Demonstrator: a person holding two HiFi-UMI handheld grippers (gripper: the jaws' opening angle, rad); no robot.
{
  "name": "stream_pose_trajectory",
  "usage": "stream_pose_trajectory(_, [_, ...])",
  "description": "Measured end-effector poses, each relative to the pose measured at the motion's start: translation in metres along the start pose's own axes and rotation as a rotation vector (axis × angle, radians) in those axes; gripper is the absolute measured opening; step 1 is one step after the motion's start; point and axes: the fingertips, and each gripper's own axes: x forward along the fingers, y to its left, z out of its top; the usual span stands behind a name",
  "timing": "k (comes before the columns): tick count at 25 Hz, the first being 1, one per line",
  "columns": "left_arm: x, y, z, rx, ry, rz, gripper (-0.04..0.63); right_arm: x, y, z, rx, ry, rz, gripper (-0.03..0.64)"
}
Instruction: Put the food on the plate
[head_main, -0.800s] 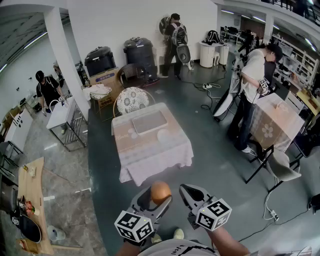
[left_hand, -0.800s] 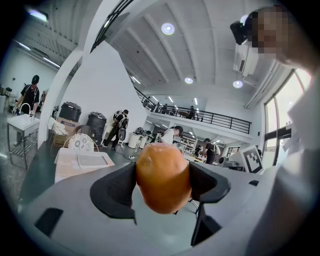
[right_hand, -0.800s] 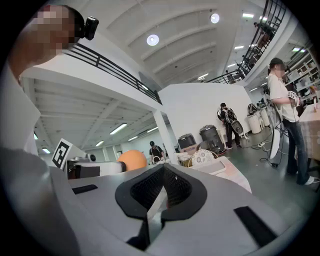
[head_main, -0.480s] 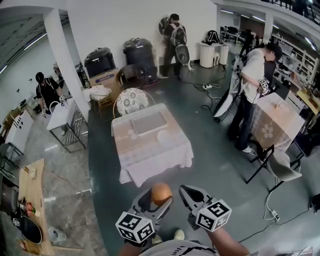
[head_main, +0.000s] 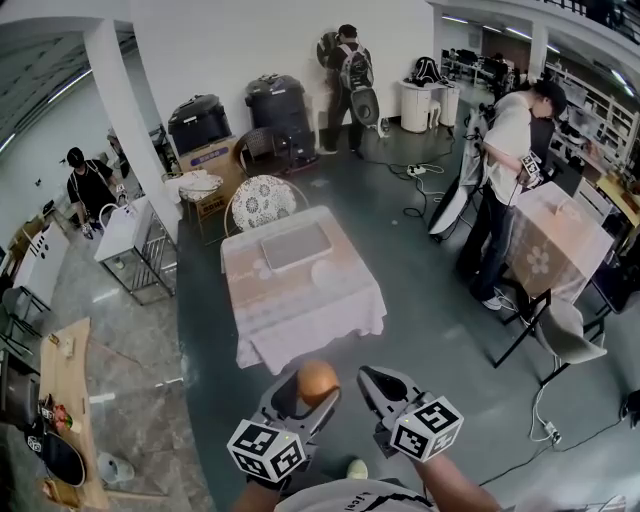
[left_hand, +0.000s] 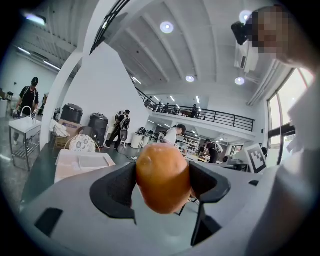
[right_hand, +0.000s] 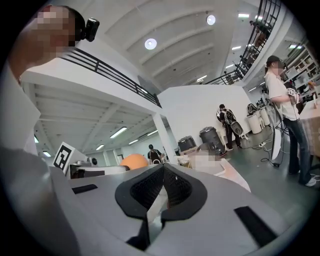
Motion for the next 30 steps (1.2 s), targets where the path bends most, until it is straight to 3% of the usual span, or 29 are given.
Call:
stream_pose_trajectory(8, [0.026, -0.004, 0.004, 0.017, 0.014, -0.003, 0.332, 0.000, -0.024, 0.010, 0.014, -0.017, -0.015, 0.015])
stream_pose_trajectory(15, [0.059, 0.019, 0.007, 0.012, 0.012, -0.016, 0.333, 0.023, -0.049, 0.009, 0.017, -0.007, -0.041, 0.015])
stream_pose_trajectory(30, [0.176, 0.136, 0.045, 0.045, 0.067, -0.087, 0.333, 0.157, -0.134, 0.044, 0.019, 0.000, -0.141, 0.015])
